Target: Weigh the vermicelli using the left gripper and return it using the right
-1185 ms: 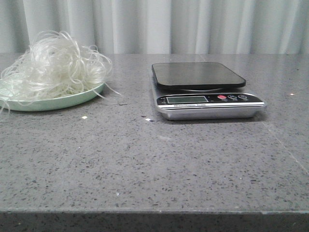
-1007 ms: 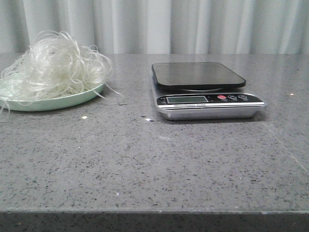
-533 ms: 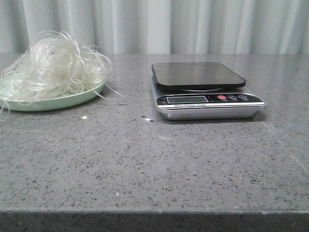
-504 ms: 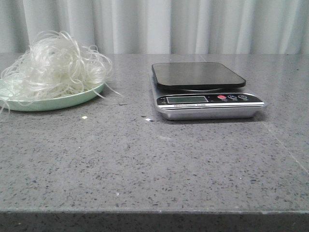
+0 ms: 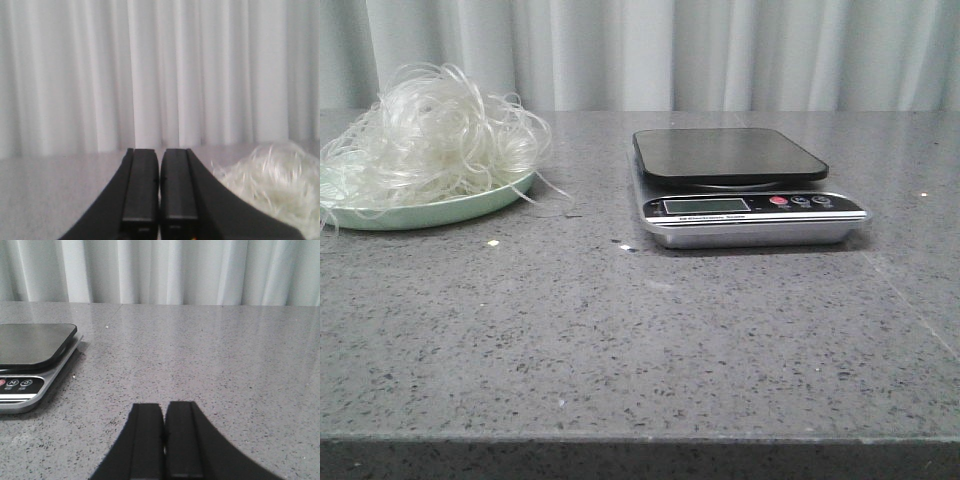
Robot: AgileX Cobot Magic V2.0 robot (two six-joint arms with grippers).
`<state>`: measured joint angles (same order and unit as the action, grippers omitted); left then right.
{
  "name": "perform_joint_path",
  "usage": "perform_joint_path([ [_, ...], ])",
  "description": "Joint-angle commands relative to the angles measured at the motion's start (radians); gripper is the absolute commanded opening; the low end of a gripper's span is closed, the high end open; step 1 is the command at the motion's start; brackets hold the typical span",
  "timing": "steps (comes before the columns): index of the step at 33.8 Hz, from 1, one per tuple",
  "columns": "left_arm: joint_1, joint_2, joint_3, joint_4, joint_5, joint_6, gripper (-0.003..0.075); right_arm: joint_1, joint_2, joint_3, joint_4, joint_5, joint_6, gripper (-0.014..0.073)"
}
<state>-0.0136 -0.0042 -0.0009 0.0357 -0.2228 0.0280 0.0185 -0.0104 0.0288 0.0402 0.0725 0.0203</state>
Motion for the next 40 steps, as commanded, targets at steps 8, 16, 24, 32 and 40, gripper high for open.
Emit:
perform_joint_path([
  [8, 0.002, 0.114, -0.422, -0.002, 0.165, -0.008, 0.0136, -0.004, -0.016, -0.009, -0.003, -0.072, 0.000, 0.0151],
  [16, 0.002, 0.460, -0.838, -0.063, 0.533, -0.004, 0.0138, -0.004, -0.016, -0.009, -0.003, -0.072, 0.000, 0.0151],
  [24, -0.008, 0.750, -0.989, -0.242, 0.656, 0.206, 0.0269, -0.004, -0.016, -0.009, -0.003, -0.072, 0.000, 0.0151],
  [32, -0.126, 0.958, -1.085, -0.385, 0.761, 0.377, 0.0510, -0.004, -0.016, -0.009, -0.003, -0.072, 0.000, 0.0151],
  [40, -0.232, 1.147, -1.177, -0.386, 0.850, 0.379, 0.0634, -0.004, -0.016, -0.009, -0.003, -0.072, 0.000, 0.0151],
])
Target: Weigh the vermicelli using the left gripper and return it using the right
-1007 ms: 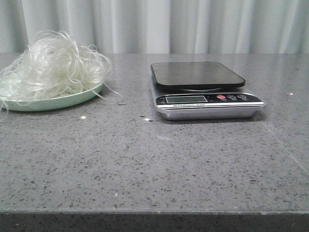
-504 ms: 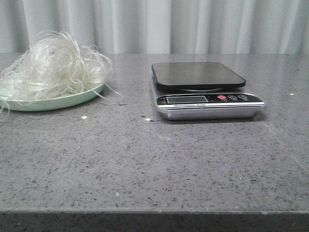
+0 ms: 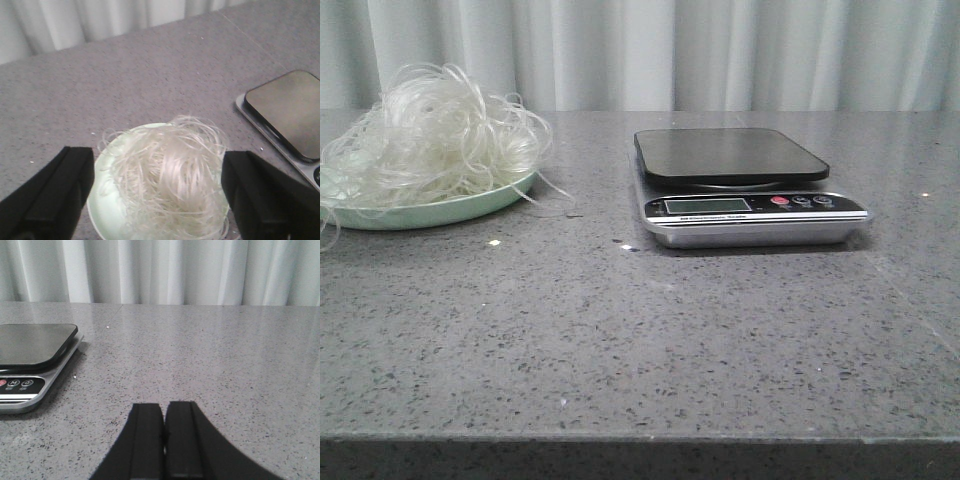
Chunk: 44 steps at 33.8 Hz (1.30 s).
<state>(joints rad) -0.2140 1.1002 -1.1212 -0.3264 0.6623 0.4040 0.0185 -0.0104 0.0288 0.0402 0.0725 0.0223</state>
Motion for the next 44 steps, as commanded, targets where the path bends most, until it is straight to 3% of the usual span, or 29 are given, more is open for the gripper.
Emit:
perform_joint_path([
  [1, -0.042, 0.063, -0.065, -0.024, -0.035, 0.011, 0.0634, -0.004, -0.016, -0.009, -0.003, -0.072, -0.002, 0.0151],
  [24, -0.079, 0.448, -0.097, 0.005, -0.051, 0.072, 0.0617, -0.004, -0.016, -0.009, -0.003, -0.072, -0.002, 0.0151],
  [29, -0.077, 0.456, -0.097, 0.005, -0.053, 0.072, 0.0456, -0.004, -0.016, -0.009, -0.003, -0.072, -0.002, 0.0151],
  [37, -0.074, 0.456, -0.097, 0.005, -0.068, 0.072, 0.0123, -0.004, -0.016, -0.009, -0.003, -0.072, -0.002, 0.0151],
  [44, -0.074, 0.452, -0.099, 0.022, -0.099, 0.072, 0.0145, -0.004, -0.016, -0.009, -0.003, -0.072, -0.002, 0.0151],
])
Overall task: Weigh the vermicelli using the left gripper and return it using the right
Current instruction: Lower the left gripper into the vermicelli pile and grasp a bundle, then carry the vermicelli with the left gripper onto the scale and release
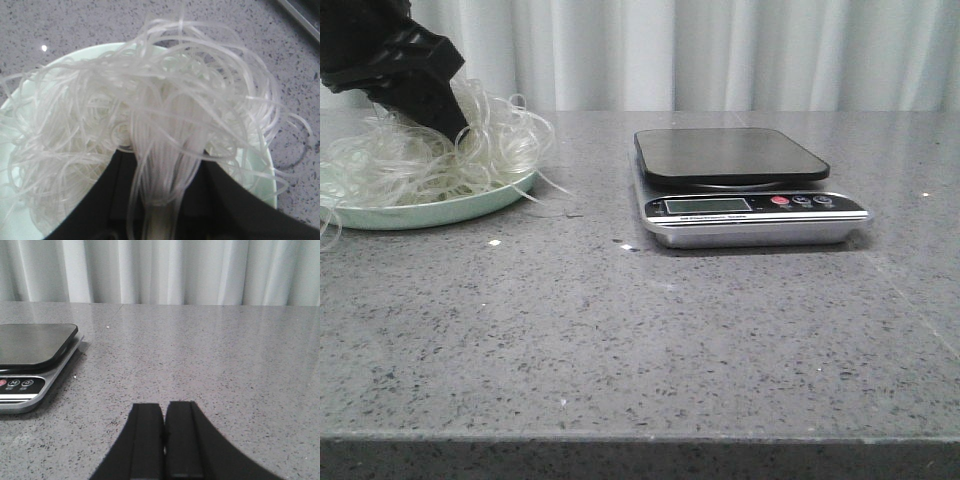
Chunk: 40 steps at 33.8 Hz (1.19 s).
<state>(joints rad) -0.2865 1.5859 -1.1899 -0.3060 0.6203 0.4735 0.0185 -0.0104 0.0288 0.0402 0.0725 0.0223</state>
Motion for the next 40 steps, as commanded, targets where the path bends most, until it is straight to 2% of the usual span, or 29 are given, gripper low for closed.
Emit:
perform_joint_path([
  [1, -0.002, -0.037, -0.036, 0.002, -0.057, 0.002, 0.0145, -0.004, -0.016, -0.009, -0.003, -0.072, -0.002, 0.0151],
  [11, -0.002, -0.077, -0.205, 0.002, 0.025, 0.002, 0.0137, -0.004, -0.016, -0.009, -0.003, -0.072, -0.002, 0.0151],
  [18, -0.031, -0.095, -0.418, -0.004, 0.073, 0.002, 0.0137, -0.004, -0.016, -0.009, -0.003, -0.072, -0.002, 0.0151],
  [22, -0.095, -0.095, -0.530, -0.005, 0.075, 0.002, 0.0137, -0.004, -0.016, -0.009, -0.003, -0.072, -0.002, 0.0151],
  [28, -0.246, -0.064, -0.638, -0.005, 0.012, 0.002, 0.0137, -0.004, -0.016, -0.009, -0.003, -0.072, -0.002, 0.0151],
  [33, -0.356, 0.003, -0.658, -0.005, -0.039, 0.002, 0.0137, -0.004, -0.016, -0.009, -0.003, -0.072, -0.002, 0.0151],
  [40, -0.431, 0.109, -0.658, -0.017, -0.053, 0.000, 0.0137, -0.004, -0.016, -0.009, -0.003, -0.072, -0.002, 0.0151],
])
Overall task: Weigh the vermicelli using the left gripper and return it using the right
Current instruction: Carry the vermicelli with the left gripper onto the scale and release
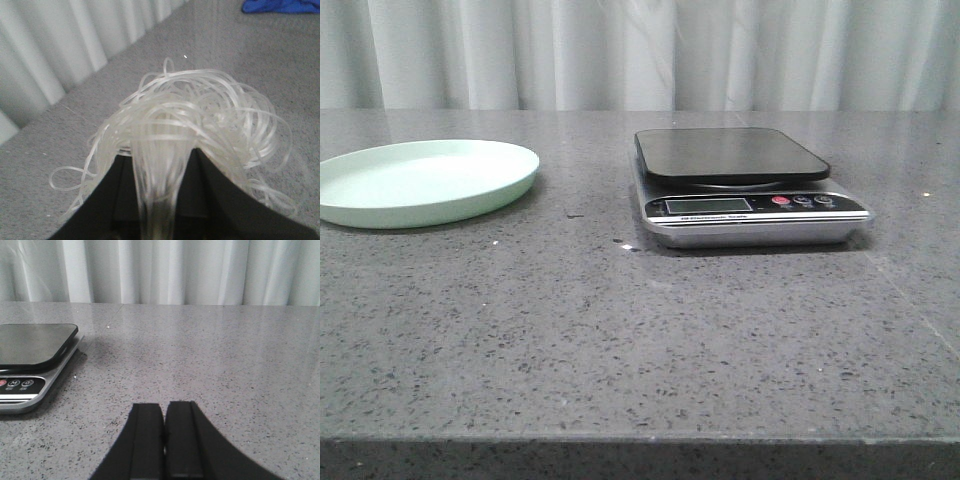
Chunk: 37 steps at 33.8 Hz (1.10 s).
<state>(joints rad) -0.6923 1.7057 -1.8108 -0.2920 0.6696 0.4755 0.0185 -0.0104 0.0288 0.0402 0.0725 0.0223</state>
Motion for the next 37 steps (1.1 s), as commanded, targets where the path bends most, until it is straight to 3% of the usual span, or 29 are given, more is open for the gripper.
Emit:
perform_joint_path([
  [1, -0.030, 0.008, -0.037, -0.031, -0.103, -0.002, 0.0137, -0.004, -0.016, -0.009, -0.003, -0.072, -0.002, 0.0151],
  [32, -0.034, 0.188, -0.035, 0.077, 0.048, -0.002, 0.0138, -0.004, -0.016, -0.009, -0.003, -0.072, -0.002, 0.0151],
  [37, -0.034, 0.188, -0.035, 0.077, 0.069, -0.003, 0.0186, -0.004, -0.016, -0.009, -0.003, -0.072, -0.002, 0.0151],
])
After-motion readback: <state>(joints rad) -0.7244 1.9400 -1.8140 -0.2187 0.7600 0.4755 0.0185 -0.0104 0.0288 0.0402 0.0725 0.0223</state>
